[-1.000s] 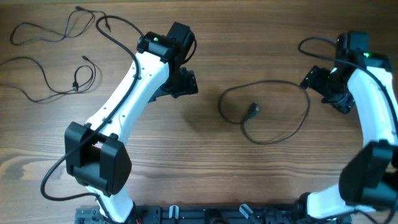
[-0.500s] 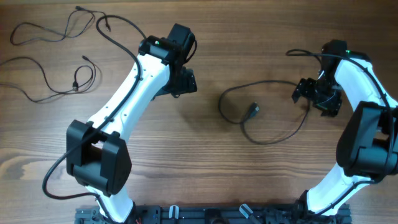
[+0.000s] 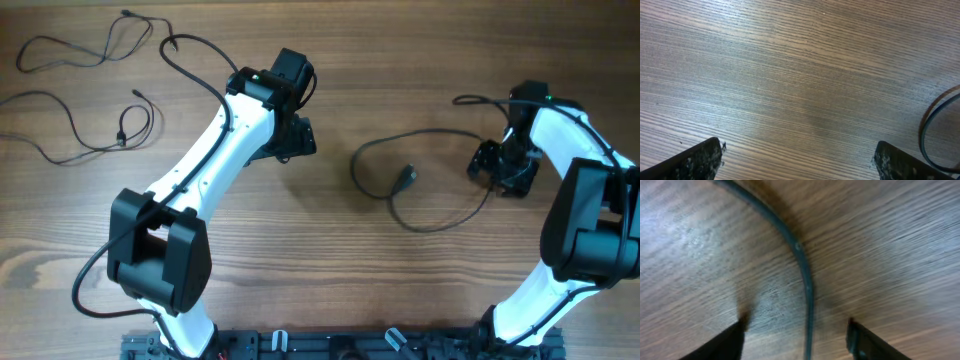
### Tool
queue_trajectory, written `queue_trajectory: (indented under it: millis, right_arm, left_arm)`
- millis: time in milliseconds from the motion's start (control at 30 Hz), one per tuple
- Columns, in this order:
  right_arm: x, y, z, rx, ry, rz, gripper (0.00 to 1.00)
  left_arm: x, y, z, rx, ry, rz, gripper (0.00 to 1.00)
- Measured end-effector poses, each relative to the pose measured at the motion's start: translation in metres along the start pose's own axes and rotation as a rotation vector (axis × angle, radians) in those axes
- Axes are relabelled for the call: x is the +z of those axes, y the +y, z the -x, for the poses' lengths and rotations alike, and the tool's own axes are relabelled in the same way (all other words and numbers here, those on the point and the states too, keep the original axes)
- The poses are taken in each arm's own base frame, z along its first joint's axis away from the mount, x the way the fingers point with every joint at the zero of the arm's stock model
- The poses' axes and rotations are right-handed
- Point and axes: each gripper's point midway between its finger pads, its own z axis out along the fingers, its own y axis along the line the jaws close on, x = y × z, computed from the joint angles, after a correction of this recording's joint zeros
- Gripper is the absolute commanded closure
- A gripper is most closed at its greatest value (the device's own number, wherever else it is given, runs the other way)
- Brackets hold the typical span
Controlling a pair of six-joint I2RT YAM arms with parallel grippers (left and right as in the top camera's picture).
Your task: Untangle cables
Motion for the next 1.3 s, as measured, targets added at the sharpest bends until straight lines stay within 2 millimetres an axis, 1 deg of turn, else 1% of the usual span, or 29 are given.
queue_trajectory:
  millis: [67, 100, 167, 200, 267, 400, 533, 600, 633, 667, 733, 800, 867, 900, 933, 967, 1033, 1100, 1200, 1233, 1300]
  right_arm:
    - [0.001, 0.002, 0.000, 0.003, -0.006, 0.016, 0.48]
    - [0.001, 0.003, 0.001, 0.006, -0.014, 0.018, 0.53]
    - [0.001, 0.002, 0.001, 0.012, -0.025, 0.020, 0.69]
    - [0.001, 0.002, 0.002, 0.009, -0.031, 0.020, 0.79]
    - [0.001, 0.002, 0.005, 0.019, -0.050, 0.025, 0.96]
    - [0.000, 0.003, 0.009, 0.021, -0.073, 0.036, 0.96]
    - [0.000, 0.004, 0.008, 0.021, -0.068, 0.041, 0.96]
    - [-0.001, 0.006, 0.003, 0.021, -0.045, 0.056, 0.96]
    - [-0.001, 0.008, -0.003, 0.020, -0.018, 0.070, 0.96]
    - [-0.002, 0.012, -0.008, 0.017, 0.009, 0.091, 0.96]
    - [-0.007, 0.022, -0.013, 0.006, 0.032, 0.154, 0.96]
    - [-0.025, 0.038, -0.016, -0.021, 0.018, 0.257, 0.96]
    - [-0.051, 0.053, -0.018, -0.066, -0.023, 0.364, 0.96]
    - [-0.078, 0.065, -0.021, -0.114, -0.071, 0.453, 0.96]
    - [-0.096, 0.072, -0.024, -0.150, -0.106, 0.505, 0.96]
    - [-0.126, 0.081, -0.031, -0.210, -0.172, 0.574, 0.96]
    - [-0.162, 0.089, -0.043, -0.284, -0.254, 0.640, 0.96]
    - [-0.196, 0.095, -0.063, -0.376, -0.340, 0.694, 0.96]
    - [-0.230, 0.097, -0.094, -0.489, -0.433, 0.734, 0.96]
    - [-0.239, 0.096, -0.104, -0.520, -0.465, 0.740, 0.96]
    - [-0.253, 0.093, -0.118, -0.558, -0.515, 0.747, 0.96]
  left_arm:
    - [0.000, 0.000, 0.000, 0.000, 0.000, 0.000, 0.00]
    - [0.000, 0.000, 0.000, 0.000, 0.000, 0.000, 0.00]
    - [0.000, 0.000, 0.000, 0.000, 0.000, 0.000, 0.00]
    - [0.000, 0.000, 0.000, 0.000, 0.000, 0.000, 0.00]
    - [0.000, -0.001, 0.000, 0.000, 0.001, -0.006, 0.00]
    - [0.000, -0.006, -0.001, -0.001, 0.008, -0.030, 0.00]
    - [0.000, -0.009, 0.000, -0.003, 0.008, -0.048, 0.00]
    - [0.000, -0.011, -0.001, -0.003, 0.013, -0.060, 0.00]
    - [0.000, -0.013, -0.001, -0.003, 0.016, -0.069, 0.00]
    - [-0.001, -0.015, -0.001, -0.003, 0.019, -0.078, 0.00]
    - [-0.001, -0.020, -0.003, -0.003, 0.031, -0.108, 0.00]
    - [-0.002, -0.027, -0.005, -0.002, 0.047, -0.144, 0.00]
    - [-0.004, -0.035, -0.009, 0.000, 0.071, -0.189, 0.00]
    - [-0.005, -0.041, -0.012, 0.003, 0.092, -0.224, 0.00]
    - [-0.006, -0.044, -0.014, 0.004, 0.103, -0.246, 0.00]
    - [-0.009, -0.053, -0.016, 0.006, 0.121, -0.292, 0.00]
    - [-0.012, -0.063, -0.018, 0.009, 0.138, -0.352, 0.01]
    - [-0.019, -0.075, -0.019, 0.010, 0.165, -0.434, 0.00]
    - [-0.033, -0.089, -0.016, 0.001, 0.200, -0.576, 0.01]
    - [-0.035, -0.090, -0.016, -0.001, 0.202, -0.586, 0.02]
    - [-0.062, -0.092, -0.007, -0.016, 0.202, -0.727, 0.02]
